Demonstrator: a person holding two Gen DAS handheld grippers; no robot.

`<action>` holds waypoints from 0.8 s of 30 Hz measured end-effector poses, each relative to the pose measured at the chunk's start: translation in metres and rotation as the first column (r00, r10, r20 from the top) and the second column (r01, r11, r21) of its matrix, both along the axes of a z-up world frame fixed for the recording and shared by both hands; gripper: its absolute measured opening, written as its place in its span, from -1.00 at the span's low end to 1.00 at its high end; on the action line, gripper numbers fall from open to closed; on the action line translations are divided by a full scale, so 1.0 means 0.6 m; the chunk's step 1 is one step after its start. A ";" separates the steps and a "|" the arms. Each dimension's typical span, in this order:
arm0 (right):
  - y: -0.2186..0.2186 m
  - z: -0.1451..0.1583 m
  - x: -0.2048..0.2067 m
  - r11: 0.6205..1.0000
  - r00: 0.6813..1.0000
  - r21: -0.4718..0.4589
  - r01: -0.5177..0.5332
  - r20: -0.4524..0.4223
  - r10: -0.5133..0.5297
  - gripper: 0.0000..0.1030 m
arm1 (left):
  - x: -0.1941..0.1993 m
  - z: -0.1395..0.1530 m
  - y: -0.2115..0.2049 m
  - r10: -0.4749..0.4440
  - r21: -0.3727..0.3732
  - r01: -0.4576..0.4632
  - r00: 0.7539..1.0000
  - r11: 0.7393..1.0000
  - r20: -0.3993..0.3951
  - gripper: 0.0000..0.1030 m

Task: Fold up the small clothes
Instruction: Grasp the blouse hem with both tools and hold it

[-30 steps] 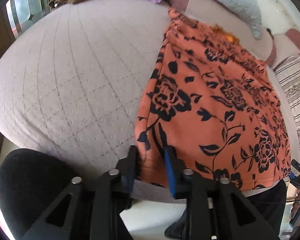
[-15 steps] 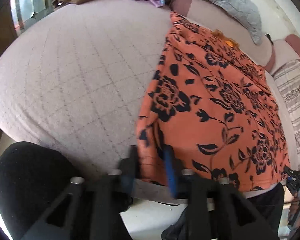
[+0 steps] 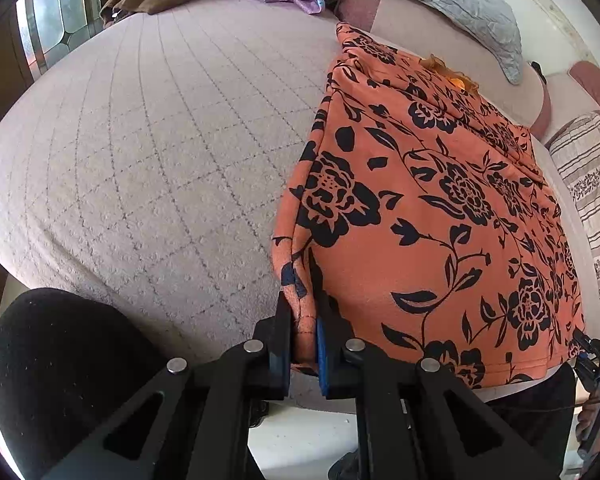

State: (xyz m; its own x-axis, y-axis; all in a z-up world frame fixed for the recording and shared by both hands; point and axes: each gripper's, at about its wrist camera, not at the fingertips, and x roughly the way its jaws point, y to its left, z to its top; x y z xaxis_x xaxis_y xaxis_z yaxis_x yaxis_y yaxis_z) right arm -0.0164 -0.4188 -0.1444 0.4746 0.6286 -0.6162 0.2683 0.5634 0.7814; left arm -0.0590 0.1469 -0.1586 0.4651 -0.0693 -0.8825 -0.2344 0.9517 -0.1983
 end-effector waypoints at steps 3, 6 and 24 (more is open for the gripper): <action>0.005 0.007 0.003 0.998 1.000 -0.050 -0.023 -0.002 0.023 -0.74 | 0.001 -0.001 -0.001 0.001 0.000 -0.001 1.000 1.000 0.008 -0.80; 0.013 0.015 0.006 0.993 0.999 -0.110 -0.038 0.000 0.038 -0.82 | -0.004 0.002 0.000 0.000 0.003 0.000 1.000 1.000 0.013 -0.80; 0.020 0.049 0.009 0.990 0.998 -0.134 -0.033 0.046 0.040 -0.83 | -0.018 0.019 0.009 0.024 0.013 -0.024 0.999 1.000 0.028 -0.83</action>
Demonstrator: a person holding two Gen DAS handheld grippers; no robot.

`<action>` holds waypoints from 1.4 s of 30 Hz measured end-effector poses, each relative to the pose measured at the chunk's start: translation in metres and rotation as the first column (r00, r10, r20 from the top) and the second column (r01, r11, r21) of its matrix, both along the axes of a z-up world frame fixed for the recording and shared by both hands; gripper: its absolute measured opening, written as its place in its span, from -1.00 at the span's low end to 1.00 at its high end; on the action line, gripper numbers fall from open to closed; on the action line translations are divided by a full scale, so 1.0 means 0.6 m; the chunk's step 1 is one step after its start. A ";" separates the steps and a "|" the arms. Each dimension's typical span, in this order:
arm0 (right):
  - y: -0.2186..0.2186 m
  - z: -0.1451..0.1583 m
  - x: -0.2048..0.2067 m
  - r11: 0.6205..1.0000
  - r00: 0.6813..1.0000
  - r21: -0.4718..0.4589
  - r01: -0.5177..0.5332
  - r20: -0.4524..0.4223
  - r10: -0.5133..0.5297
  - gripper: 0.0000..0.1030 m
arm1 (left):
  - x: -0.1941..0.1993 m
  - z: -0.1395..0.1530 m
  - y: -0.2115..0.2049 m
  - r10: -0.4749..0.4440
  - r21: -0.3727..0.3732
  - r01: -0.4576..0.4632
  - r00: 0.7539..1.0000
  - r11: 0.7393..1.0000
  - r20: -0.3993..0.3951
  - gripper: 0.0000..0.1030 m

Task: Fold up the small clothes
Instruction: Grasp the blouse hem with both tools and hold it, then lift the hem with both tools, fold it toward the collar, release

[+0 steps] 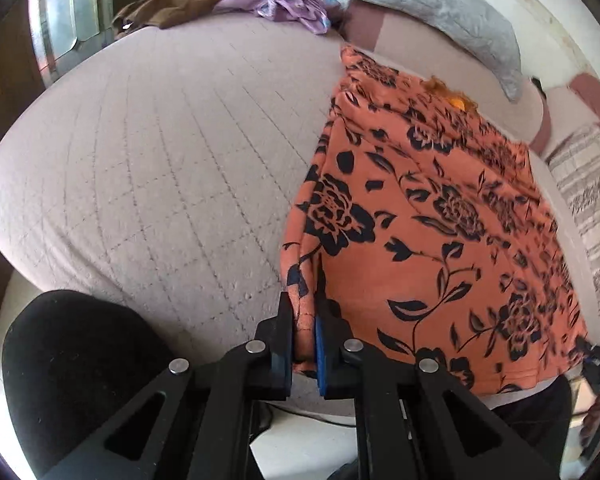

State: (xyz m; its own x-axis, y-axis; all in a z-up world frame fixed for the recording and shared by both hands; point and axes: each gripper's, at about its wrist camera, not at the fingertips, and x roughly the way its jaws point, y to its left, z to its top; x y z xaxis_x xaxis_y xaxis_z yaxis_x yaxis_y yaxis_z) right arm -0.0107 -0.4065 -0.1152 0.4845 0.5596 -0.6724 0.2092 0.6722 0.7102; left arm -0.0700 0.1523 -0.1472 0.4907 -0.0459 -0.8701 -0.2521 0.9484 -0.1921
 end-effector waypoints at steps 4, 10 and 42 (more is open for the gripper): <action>-0.013 -0.026 0.005 0.999 0.998 0.031 0.021 -0.059 -0.019 -0.83 | 0.011 0.008 0.005 0.000 -0.033 -0.001 1.000 0.999 -0.019 -0.83; -0.002 0.006 0.034 0.999 1.000 0.037 -0.018 -0.019 0.019 -0.83 | 0.054 0.028 0.001 -0.044 -0.048 0.042 0.998 0.998 -0.035 -0.83; 0.004 0.049 0.379 0.966 0.986 -0.257 -0.010 0.161 0.053 0.76 | 0.341 0.025 0.065 -0.051 0.019 0.048 0.979 0.999 0.196 0.71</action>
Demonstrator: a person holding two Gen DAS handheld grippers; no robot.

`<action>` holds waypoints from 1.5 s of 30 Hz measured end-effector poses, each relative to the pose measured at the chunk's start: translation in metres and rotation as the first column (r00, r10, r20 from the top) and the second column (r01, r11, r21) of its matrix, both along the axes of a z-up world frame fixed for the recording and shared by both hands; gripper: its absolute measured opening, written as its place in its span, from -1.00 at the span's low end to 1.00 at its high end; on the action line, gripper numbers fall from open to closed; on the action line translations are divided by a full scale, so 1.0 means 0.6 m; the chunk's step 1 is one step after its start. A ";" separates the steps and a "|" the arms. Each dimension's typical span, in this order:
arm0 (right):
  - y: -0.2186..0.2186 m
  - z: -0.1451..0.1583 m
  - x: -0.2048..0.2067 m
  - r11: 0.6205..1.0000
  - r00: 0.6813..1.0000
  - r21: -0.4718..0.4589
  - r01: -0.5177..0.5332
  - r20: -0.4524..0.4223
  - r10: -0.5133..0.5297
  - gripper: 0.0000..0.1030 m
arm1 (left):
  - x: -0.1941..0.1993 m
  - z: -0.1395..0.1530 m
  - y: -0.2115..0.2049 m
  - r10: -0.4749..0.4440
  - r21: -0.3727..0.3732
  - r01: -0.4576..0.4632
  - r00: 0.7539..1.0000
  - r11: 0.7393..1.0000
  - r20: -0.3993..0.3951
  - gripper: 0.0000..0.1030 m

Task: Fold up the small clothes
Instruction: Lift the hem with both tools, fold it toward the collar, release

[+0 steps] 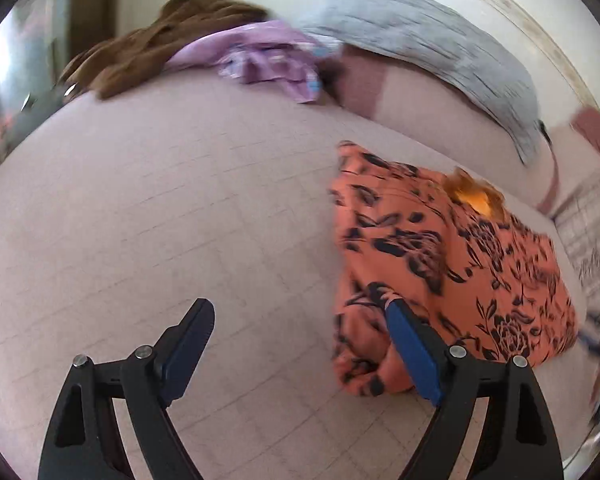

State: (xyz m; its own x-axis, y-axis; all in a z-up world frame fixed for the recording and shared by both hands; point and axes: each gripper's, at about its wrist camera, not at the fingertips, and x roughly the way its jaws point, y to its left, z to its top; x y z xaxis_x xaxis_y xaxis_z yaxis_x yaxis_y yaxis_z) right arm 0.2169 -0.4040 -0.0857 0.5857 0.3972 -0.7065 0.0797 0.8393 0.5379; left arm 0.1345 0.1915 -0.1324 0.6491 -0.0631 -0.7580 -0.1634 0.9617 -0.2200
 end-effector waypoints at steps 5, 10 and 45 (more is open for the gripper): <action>0.040 -0.025 0.102 0.993 0.992 0.044 -0.107 -0.061 0.109 0.74 | 0.076 -0.057 -0.057 -0.040 0.009 0.041 0.996 0.999 -0.075 0.76; 0.117 -0.027 0.127 0.968 0.959 -0.093 -0.233 -0.190 0.212 -0.51 | 0.118 -0.020 -0.103 -0.115 0.078 0.128 0.981 0.989 -0.159 -0.62; 0.036 0.086 -0.210 0.982 0.997 -0.171 -0.082 -0.007 0.082 0.55 | -0.206 0.036 -0.043 -0.125 0.050 0.128 0.990 0.990 -0.067 0.28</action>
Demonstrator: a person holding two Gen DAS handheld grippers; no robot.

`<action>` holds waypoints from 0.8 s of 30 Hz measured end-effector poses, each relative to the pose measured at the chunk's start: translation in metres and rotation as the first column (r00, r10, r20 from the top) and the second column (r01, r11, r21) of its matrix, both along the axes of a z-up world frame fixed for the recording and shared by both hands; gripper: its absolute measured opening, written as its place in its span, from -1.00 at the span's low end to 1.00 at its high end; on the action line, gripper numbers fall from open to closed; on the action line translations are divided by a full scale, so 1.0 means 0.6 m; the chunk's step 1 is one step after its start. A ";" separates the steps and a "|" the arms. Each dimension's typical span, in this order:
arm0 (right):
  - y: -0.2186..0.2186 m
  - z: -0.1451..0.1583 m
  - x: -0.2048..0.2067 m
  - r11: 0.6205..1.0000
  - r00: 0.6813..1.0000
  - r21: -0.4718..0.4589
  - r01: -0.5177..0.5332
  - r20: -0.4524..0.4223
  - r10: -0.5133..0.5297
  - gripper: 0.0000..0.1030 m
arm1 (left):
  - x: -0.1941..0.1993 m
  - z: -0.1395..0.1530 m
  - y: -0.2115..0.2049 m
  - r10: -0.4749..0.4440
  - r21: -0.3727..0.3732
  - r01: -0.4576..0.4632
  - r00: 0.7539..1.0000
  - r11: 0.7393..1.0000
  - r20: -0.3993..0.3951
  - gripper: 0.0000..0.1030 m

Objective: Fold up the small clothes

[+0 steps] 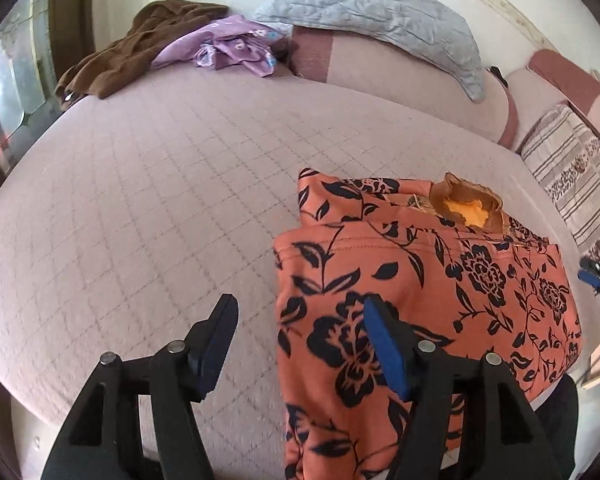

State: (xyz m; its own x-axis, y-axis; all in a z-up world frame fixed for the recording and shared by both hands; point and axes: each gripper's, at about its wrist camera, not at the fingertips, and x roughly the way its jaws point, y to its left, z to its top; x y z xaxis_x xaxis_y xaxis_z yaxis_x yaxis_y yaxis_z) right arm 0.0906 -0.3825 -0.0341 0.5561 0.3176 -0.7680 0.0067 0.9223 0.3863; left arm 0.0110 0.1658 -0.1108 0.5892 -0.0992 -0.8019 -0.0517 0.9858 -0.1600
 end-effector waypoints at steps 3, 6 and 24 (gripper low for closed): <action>0.007 -0.022 0.039 1.000 1.000 -0.011 0.000 -0.023 -0.001 0.54 | 0.024 -0.007 -0.003 -0.014 0.008 0.014 1.000 1.000 -0.021 0.28; 0.018 -0.036 0.058 1.000 1.000 -0.008 -0.003 -0.031 0.003 0.53 | 0.045 -0.012 -0.007 -0.023 0.022 0.024 0.999 0.999 -0.031 0.28; 0.038 -0.058 0.084 0.994 0.999 -0.103 -0.030 -0.034 0.027 -0.30 | 0.092 -0.043 -0.007 -0.022 -0.025 0.020 0.996 0.999 -0.085 -0.56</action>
State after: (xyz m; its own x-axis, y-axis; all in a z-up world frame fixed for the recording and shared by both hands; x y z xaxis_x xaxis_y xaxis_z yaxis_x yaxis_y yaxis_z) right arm 0.1409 -0.3598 -0.0690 0.5223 0.2507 -0.8151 -0.0092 0.9574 0.2886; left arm 0.0660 0.1618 -0.1367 0.5160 -0.1306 -0.8466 -0.0453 0.9828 -0.1792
